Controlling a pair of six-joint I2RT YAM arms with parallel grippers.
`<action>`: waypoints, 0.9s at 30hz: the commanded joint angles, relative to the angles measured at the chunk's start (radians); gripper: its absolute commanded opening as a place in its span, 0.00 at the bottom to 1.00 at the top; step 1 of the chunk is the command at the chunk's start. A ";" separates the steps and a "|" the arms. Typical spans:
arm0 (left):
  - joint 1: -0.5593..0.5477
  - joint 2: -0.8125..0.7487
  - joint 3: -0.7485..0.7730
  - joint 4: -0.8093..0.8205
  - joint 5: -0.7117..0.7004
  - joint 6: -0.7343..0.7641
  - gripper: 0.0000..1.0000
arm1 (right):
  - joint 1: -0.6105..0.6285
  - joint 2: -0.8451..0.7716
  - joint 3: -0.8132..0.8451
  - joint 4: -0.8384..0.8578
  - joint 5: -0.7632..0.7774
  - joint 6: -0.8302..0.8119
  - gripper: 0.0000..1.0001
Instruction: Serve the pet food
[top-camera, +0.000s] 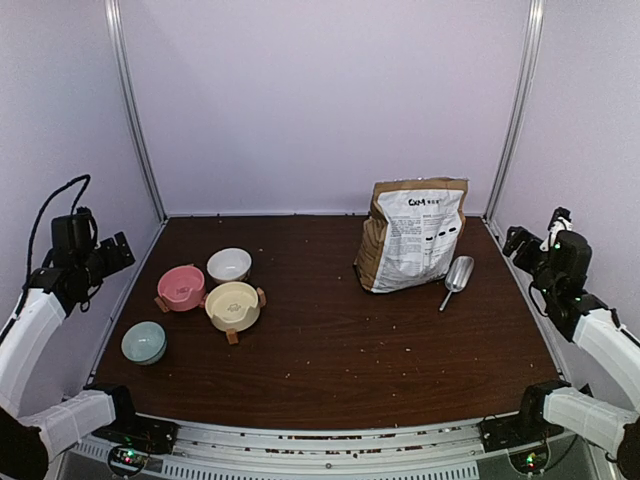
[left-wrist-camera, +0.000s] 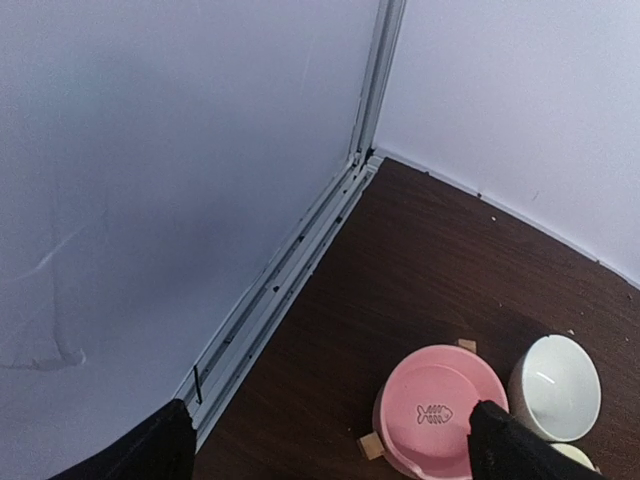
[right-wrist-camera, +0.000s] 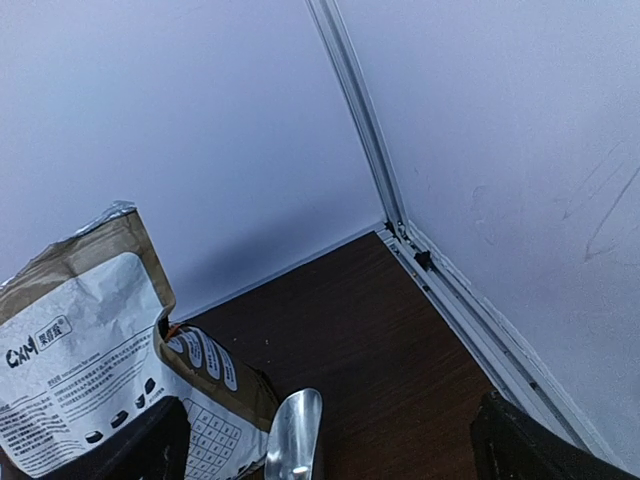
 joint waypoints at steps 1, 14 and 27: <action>-0.004 -0.023 0.142 -0.088 0.079 0.030 0.98 | 0.011 -0.015 0.092 -0.139 -0.131 0.072 1.00; -0.003 0.011 0.244 0.052 0.335 0.340 0.98 | 0.470 0.190 0.484 -0.446 0.181 0.239 1.00; -0.003 -0.133 0.184 0.029 0.279 0.384 0.98 | 0.272 0.528 0.744 -0.513 0.037 0.188 0.99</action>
